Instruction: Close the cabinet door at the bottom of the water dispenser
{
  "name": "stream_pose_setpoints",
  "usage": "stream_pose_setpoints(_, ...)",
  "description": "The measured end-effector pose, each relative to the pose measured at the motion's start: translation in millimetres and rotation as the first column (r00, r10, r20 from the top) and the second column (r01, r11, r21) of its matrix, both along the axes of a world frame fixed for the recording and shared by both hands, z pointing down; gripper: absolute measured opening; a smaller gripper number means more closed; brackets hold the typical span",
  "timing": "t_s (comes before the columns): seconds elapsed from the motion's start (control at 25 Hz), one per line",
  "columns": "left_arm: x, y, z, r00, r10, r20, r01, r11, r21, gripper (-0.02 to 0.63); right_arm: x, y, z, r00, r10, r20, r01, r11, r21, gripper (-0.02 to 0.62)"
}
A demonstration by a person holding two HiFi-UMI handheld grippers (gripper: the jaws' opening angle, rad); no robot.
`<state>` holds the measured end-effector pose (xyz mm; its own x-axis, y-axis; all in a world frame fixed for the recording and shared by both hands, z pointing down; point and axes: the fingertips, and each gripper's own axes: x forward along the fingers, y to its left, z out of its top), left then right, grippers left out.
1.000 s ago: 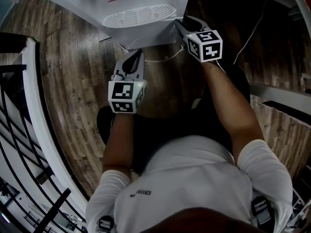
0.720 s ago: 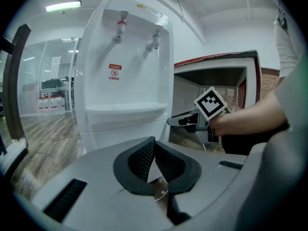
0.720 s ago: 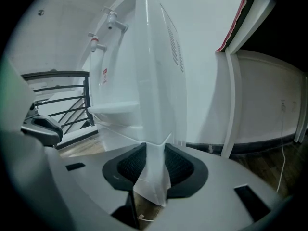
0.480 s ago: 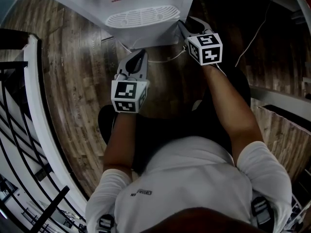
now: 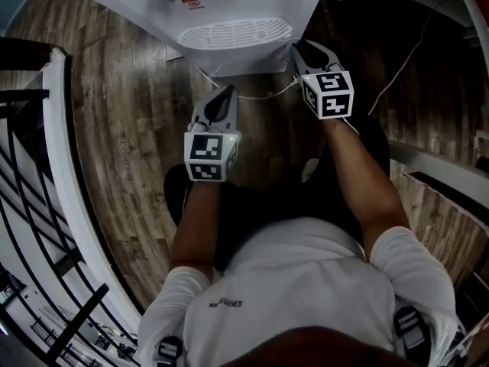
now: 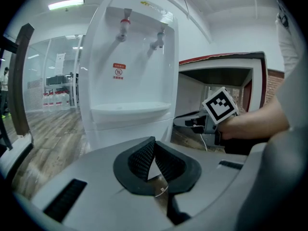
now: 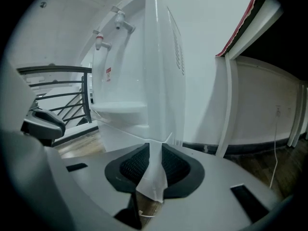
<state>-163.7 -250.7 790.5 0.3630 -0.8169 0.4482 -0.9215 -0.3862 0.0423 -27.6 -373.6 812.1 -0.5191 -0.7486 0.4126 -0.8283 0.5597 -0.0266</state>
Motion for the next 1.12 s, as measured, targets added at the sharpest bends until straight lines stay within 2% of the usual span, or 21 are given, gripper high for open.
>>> stream_pose_setpoints(0.12, -5.4, 1.9, -26.4, 1.0, -0.011, 0.006, 0.011, 1.0, -0.001, -0.005, -2.9, 23.9, -17.8, 1.0, -0.02, 0.012, 0.02, 0.999, -0.029, 0.064)
stream_pose_setpoints(0.28, -7.2, 18.8, -68.1, 0.998, -0.045, -0.043, 0.043, 0.998, -0.053, -0.005, -21.7, 81.3, -54.2, 0.99, -0.14, 0.006, 0.14, 0.987, -0.076, 0.039)
stream_pose_setpoints(0.4, -4.4, 31.3, -106.0, 0.996, -0.062, -0.061, 0.057, 0.995, -0.087, -0.004, -29.9, 118.1, -91.4, 0.98, -0.195, 0.051, 0.2, 0.968, -0.151, 0.029)
stream_pose_setpoints(0.56, -8.8, 34.8, -161.4, 0.993, -0.077, -0.084, 0.068, 0.992, -0.103, -0.005, -44.9, 134.1, -156.1, 0.964, -0.242, 0.106, 0.259, 0.947, -0.19, 0.025)
stream_pose_setpoints(0.76, -16.6, 63.2, -233.8, 0.987, -0.113, -0.116, 0.096, 0.985, -0.144, -0.005, -49.7, 153.7, -239.0, 0.959, -0.26, 0.116, 0.28, 0.936, -0.212, 0.023)
stream_pose_setpoints(0.96, -17.5, 97.2, -330.5, 0.983, -0.116, -0.139, 0.095, 0.984, -0.151, -0.005, -54.0, 183.2, -331.7, 0.951, -0.284, 0.119, 0.305, 0.924, -0.231, 0.023)
stream_pose_setpoints(1.12, -18.5, 122.7, -403.6, 0.981, -0.111, -0.162, 0.089, 0.987, -0.137, -0.005, -66.3, 216.3, -405.3, 0.934, -0.317, 0.168, 0.351, 0.903, -0.247, 0.023)
